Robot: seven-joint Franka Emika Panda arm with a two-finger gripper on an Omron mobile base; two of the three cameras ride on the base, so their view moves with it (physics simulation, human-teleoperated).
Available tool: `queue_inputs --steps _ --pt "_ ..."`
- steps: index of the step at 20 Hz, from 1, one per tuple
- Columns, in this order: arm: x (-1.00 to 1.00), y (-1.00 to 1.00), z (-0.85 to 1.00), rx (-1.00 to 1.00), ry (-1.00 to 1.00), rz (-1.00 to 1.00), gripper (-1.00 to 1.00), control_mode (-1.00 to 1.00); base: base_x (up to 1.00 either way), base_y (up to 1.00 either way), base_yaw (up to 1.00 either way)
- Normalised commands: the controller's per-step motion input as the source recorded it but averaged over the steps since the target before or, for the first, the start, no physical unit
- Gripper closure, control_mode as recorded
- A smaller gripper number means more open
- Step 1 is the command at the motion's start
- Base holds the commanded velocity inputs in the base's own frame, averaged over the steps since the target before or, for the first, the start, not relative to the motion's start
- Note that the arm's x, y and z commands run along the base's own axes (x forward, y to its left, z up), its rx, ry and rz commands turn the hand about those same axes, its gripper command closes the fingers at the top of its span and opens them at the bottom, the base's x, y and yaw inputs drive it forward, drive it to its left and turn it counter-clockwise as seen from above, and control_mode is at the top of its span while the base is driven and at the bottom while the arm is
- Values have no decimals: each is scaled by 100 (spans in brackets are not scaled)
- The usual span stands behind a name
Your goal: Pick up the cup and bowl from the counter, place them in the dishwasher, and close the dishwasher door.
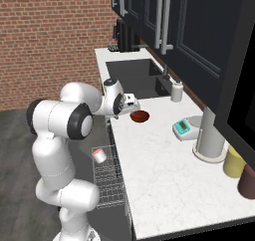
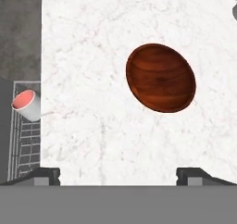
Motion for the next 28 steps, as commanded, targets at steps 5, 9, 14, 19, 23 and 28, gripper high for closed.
queue_inputs --steps 5,9,14,19,23,28 --pt "36 -6 -1 0 0 0 -100 -100 0 0 0" --pt "12 -2 -19 0 -5 3 -100 -100 0 0 0" --pt "20 -4 -16 0 -2 3 -100 -100 0 0 0" --pt "26 -9 -19 0 0 4 -100 -100 0 0 0" --pt "19 -18 -10 0 0 5 -100 -100 0 0 0" --pt "22 -4 -8 0 0 3 -100 -100 0 0 0"
